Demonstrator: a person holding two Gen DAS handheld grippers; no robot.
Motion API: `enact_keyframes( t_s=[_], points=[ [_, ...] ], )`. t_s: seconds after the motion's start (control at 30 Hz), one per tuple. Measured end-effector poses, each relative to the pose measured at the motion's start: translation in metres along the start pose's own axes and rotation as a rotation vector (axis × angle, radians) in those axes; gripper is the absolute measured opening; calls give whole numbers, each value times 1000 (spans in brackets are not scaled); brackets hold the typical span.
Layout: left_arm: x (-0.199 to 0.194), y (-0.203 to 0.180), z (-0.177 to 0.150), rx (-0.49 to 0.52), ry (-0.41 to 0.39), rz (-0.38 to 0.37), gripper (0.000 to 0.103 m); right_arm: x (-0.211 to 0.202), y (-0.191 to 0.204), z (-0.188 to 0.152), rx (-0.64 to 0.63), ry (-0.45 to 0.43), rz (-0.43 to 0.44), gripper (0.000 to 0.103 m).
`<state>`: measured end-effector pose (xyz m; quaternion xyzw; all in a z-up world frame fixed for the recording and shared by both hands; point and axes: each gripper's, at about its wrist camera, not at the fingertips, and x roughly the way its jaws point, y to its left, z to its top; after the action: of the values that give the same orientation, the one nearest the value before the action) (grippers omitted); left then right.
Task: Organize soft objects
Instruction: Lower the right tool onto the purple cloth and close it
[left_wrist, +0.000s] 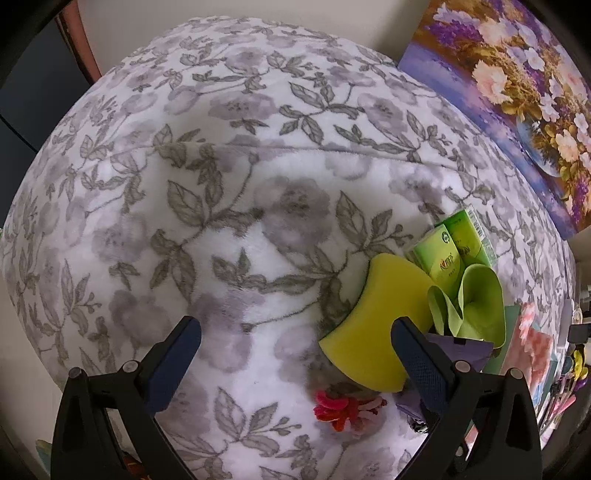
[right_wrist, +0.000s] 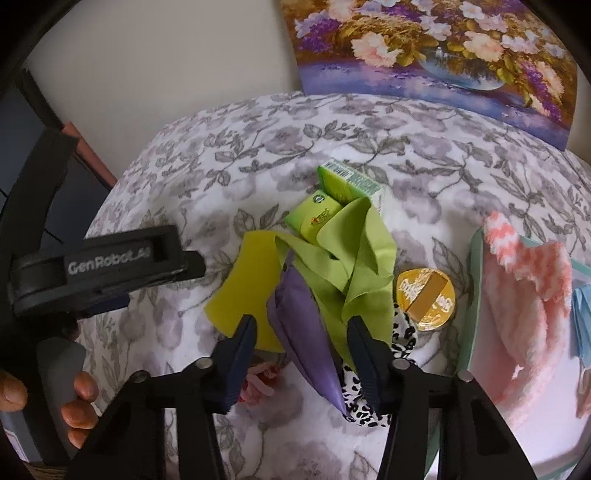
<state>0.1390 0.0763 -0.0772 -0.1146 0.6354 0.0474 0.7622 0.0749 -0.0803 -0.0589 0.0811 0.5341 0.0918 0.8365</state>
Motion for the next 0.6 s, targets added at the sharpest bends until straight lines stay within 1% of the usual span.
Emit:
enact_keyframes(
  t_s=[0.2, 0.3, 0.33, 0.43, 0.6],
  points=[
    [9, -10, -9, 26, 16, -10, 102, 10, 3, -4, -29, 32, 2, 33],
    [14, -16, -14, 39, 27, -20, 102, 12, 4, -6, -34, 40, 8, 29],
    [15, -18, -16, 33, 13, -27, 102, 12, 3, -6, -35, 39, 5, 27],
    [18, -26, -17, 58, 19, -25, 102, 9, -2, -5, -18, 31, -8, 24],
    [24, -40, -17, 101, 31, -30, 102, 5, -18, -4, 33, 30, -17, 23]
  ],
)
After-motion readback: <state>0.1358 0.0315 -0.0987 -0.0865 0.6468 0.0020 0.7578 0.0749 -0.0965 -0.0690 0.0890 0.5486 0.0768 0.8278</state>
